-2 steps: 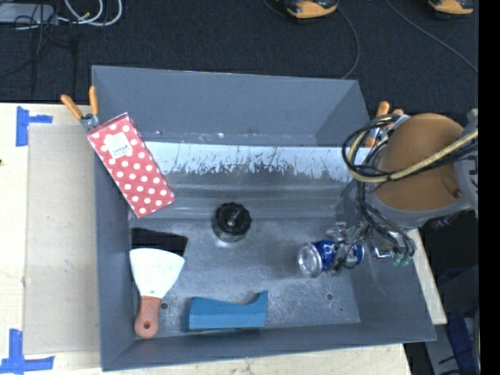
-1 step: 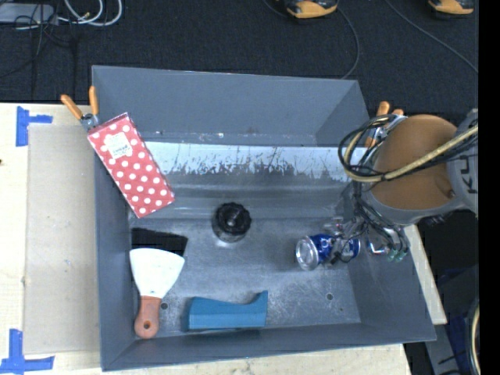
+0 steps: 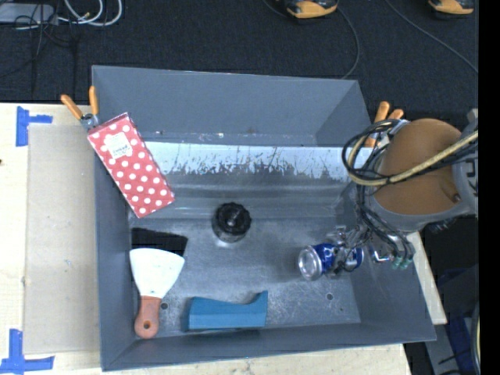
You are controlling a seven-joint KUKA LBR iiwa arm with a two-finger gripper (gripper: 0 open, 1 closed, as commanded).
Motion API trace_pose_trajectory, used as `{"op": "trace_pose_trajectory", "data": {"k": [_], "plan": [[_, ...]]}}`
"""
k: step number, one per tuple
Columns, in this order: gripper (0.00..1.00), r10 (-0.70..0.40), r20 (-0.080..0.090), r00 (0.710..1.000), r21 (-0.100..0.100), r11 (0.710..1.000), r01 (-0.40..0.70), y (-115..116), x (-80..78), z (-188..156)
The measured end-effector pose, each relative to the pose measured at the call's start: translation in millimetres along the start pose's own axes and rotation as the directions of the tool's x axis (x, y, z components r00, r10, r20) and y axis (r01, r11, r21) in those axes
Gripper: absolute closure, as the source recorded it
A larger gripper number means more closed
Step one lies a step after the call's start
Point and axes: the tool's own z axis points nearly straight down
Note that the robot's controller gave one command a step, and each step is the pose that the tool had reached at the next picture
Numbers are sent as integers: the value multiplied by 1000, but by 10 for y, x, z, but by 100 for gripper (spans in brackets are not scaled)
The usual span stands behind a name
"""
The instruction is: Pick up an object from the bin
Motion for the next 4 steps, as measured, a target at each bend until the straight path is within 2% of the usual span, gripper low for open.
{"op": "trace_pose_trajectory", "data": {"k": [1,2,3,4], "plan": [[100,27,41,999,8,1000,-27,-45,-344,63],[100,11,4,1000,1,1000,-11,18,-231,-2],[100,18,44,999,8,1000,-18,15,-458,100],[100,20,5,1000,0,1000,-20,37,-373,68]]}}
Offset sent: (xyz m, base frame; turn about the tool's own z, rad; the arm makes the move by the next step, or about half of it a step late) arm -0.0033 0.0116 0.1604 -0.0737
